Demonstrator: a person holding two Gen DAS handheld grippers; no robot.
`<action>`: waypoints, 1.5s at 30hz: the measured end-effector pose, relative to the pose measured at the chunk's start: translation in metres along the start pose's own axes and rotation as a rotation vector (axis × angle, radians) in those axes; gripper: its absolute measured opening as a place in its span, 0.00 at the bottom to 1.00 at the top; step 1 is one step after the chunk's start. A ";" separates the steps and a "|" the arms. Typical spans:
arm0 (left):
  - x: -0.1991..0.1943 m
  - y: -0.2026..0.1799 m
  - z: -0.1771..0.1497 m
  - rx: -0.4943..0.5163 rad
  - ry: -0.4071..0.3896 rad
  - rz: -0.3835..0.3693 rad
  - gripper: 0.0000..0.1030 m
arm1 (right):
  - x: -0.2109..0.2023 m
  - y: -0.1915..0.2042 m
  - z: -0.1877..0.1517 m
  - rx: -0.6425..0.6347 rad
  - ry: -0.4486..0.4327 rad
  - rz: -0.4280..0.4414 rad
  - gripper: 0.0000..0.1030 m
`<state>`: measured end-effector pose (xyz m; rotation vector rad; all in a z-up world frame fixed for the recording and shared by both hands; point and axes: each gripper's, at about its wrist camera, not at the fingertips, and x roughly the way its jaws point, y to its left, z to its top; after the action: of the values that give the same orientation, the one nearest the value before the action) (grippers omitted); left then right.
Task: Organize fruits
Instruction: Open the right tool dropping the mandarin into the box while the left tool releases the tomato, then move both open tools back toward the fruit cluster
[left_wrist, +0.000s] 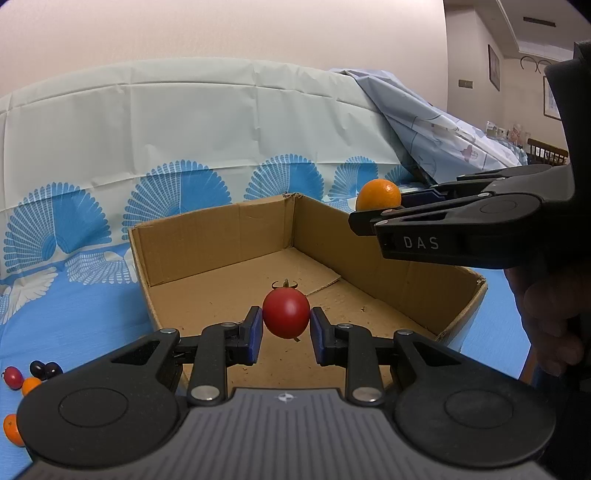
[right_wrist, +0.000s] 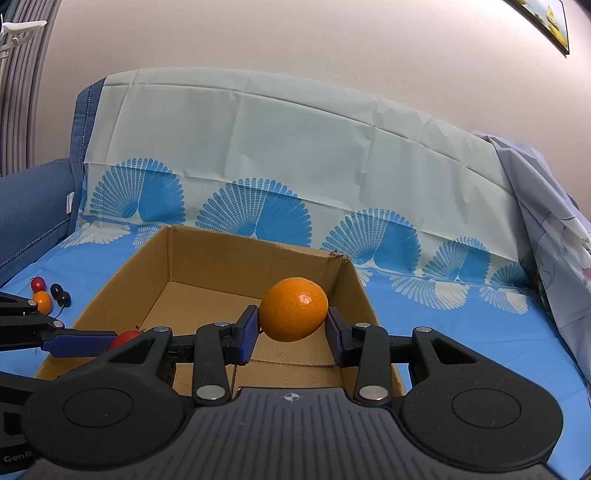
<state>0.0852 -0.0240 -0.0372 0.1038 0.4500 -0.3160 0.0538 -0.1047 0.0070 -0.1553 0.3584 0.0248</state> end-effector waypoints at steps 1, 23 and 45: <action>0.000 0.000 0.000 0.000 0.000 0.000 0.30 | 0.000 0.000 0.000 0.000 0.000 0.001 0.39; -0.002 0.001 -0.001 -0.001 -0.012 -0.011 0.30 | 0.001 -0.002 0.001 0.002 0.007 0.000 0.39; -0.009 0.001 -0.003 -0.010 -0.063 0.036 0.64 | 0.004 0.002 0.003 0.022 0.025 -0.026 0.47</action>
<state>0.0767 -0.0196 -0.0356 0.0920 0.3872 -0.2809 0.0584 -0.1021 0.0084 -0.1388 0.3818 -0.0065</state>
